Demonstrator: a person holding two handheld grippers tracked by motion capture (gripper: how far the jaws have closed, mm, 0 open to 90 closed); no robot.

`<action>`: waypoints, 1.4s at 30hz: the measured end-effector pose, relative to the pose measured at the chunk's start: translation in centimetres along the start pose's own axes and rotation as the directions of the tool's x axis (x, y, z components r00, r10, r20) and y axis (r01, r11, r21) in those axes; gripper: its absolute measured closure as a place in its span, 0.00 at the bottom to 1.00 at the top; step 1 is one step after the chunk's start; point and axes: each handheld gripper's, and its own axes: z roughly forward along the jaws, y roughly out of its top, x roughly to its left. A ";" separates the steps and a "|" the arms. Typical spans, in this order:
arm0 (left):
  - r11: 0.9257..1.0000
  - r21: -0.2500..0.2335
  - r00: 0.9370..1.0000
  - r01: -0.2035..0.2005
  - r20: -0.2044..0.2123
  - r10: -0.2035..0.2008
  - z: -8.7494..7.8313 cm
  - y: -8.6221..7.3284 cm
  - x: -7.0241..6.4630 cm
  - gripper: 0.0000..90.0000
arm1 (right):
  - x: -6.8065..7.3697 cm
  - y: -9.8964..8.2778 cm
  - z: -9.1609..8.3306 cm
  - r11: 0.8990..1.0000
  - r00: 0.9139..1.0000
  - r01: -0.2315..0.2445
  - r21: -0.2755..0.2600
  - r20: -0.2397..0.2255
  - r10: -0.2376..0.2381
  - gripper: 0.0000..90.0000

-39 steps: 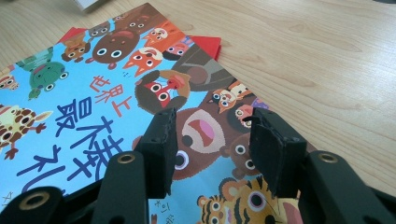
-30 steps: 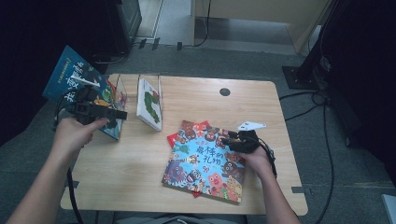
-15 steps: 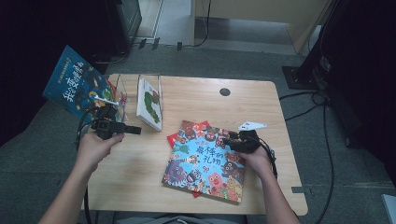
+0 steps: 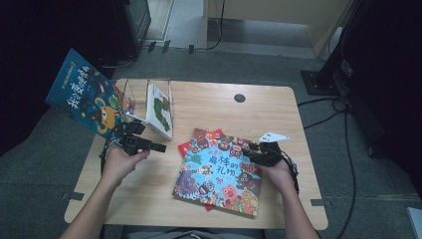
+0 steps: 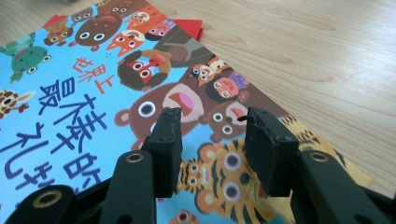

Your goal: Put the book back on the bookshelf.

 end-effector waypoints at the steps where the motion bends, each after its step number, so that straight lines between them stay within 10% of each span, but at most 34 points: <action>1: 1.000 -0.001 1.000 -0.002 -0.007 0.002 0.3 0.0 -0.1 0.48 | 0.0 -0.1 -0.1 1.000 1.000 0.000 0.003 -0.001 0.000 0.63; 15: 0.998 -0.034 0.997 -0.053 0.056 0.054 3.4 -0.8 -0.3 0.62 | -0.6 -1.9 -2.2 0.998 0.997 -0.051 -0.029 0.048 0.053 0.77; 25: 0.997 -0.034 0.997 -0.072 0.011 0.073 3.7 -0.8 -0.3 0.73 | -1.6 -3.2 -3.9 0.994 0.990 -0.107 -0.035 0.085 0.109 0.99; 31: 0.995 -0.017 0.995 -0.096 0.027 0.097 3.9 -1.3 -0.3 0.98 | -1.7 -3.4 -4.2 0.992 0.985 -0.126 -0.029 0.113 0.129 1.00; 42: 0.994 -0.011 0.993 -0.113 0.040 0.113 4.2 -2.1 -0.9 1.00 | -2.2 -3.4 -3.6 0.988 0.978 -0.155 -0.003 0.142 0.153 1.00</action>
